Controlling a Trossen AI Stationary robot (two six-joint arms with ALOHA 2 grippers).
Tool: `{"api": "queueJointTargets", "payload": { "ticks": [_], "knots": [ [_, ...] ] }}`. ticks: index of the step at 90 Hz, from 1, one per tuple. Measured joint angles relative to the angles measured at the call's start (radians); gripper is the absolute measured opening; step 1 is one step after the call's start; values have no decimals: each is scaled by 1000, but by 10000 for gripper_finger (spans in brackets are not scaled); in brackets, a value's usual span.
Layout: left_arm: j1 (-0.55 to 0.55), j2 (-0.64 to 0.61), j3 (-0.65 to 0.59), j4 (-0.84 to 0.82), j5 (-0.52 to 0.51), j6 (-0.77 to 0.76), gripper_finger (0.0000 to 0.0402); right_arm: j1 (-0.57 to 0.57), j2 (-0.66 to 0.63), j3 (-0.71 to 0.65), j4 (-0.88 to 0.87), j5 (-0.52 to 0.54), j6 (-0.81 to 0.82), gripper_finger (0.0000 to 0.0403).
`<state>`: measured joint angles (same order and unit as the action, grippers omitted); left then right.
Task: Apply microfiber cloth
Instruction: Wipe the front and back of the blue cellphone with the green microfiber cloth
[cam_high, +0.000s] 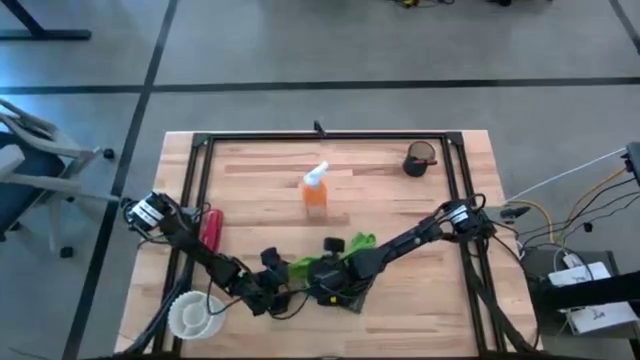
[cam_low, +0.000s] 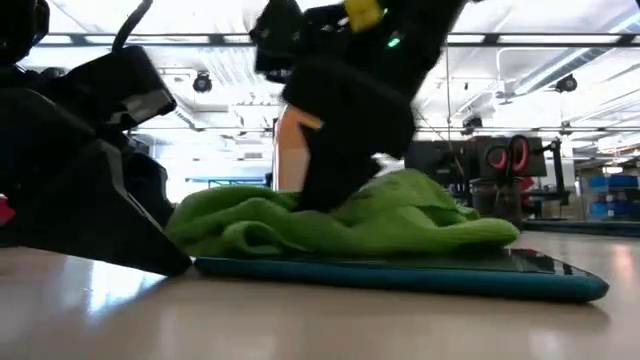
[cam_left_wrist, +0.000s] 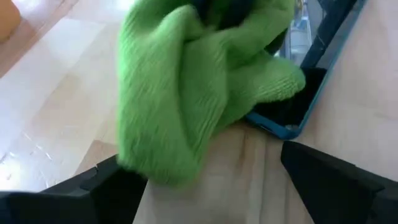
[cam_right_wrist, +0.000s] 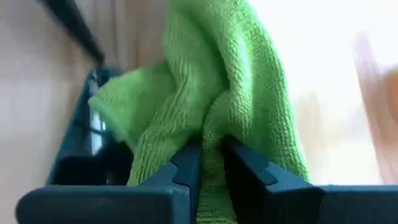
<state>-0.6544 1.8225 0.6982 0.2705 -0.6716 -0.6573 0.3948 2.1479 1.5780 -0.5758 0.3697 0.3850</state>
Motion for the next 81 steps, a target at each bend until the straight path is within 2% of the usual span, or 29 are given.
{"api": "queueJointTargets", "payload": {
  "ticks": [24, 56, 69, 81],
  "knots": [
    [-15, -3, 93, 88, 35, 160, 348, 14, -3, -2, -6, 2, 35, 40],
    [-1, 115, 126, 77, -24, 153, 348, 20, -6, -3, -46, 24, 72, 60],
    [-1, 98, 125, 45, -30, 152, 348, 20, -29, -4, -109, 31, 76, 55],
    [2, 60, 124, 24, -79, 175, 348, 24, -45, -4, -107, 27, 67, 48]
  ]
}}
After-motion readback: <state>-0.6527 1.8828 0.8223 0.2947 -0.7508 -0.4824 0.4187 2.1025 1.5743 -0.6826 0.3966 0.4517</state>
